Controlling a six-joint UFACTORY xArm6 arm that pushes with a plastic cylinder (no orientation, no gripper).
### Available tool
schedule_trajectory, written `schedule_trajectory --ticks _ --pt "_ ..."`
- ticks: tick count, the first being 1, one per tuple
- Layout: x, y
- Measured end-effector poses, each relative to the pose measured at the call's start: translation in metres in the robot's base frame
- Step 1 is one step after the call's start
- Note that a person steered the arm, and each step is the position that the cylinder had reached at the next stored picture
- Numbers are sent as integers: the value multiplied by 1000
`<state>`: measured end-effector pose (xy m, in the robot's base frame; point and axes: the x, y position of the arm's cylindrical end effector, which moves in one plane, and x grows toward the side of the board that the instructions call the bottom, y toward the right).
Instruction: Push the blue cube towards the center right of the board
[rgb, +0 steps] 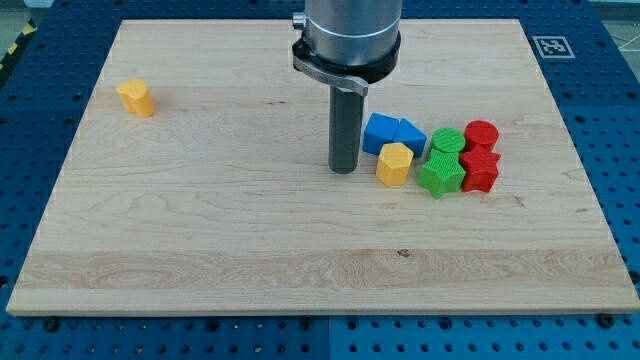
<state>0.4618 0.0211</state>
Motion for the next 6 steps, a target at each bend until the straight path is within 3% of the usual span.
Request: schedule_trajectory --ticks 6 --pt "-56 38"
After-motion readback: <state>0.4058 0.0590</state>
